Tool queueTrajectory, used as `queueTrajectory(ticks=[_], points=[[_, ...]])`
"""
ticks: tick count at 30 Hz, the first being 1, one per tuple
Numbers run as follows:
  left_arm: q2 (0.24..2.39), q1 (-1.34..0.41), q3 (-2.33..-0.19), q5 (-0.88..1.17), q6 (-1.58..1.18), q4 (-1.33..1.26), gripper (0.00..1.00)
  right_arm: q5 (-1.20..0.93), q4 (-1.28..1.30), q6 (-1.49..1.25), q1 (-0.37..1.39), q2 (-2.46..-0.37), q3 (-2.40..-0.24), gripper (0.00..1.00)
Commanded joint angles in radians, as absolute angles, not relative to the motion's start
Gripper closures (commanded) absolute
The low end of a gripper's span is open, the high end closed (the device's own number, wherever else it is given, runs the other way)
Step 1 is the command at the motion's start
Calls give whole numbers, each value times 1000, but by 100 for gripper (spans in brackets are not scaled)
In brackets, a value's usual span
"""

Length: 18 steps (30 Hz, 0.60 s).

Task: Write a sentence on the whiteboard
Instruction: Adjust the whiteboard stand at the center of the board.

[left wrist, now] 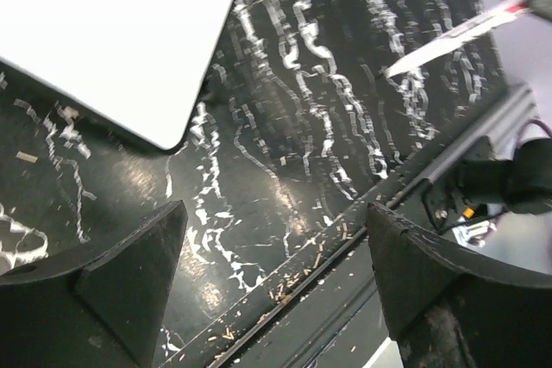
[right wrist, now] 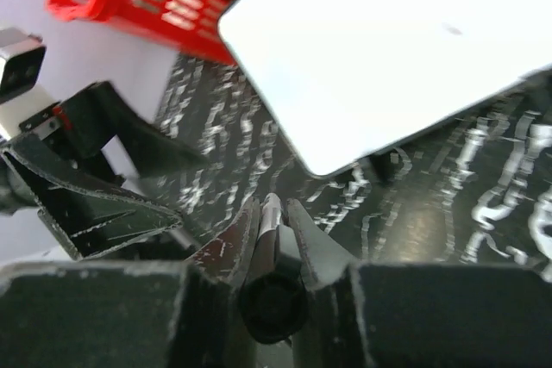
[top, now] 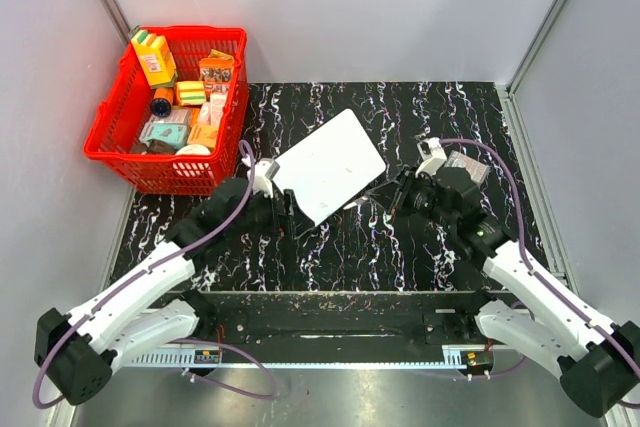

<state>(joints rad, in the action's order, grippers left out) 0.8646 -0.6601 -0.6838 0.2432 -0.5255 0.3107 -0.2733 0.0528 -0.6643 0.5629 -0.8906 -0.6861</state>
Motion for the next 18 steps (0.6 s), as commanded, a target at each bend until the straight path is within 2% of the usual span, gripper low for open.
queueTrajectory(ticks=[1,10,18], points=[[913,-682,-663,100,-617,282,13,-15,236,-604,557,-864,-745,100],[1158,-885,-782,-147,-735,319,20,118,328,-575,537,-839,-756,100],[1403,-956,-839,-158,-804,206,23,138,368,-537,492,-830,-779,100]])
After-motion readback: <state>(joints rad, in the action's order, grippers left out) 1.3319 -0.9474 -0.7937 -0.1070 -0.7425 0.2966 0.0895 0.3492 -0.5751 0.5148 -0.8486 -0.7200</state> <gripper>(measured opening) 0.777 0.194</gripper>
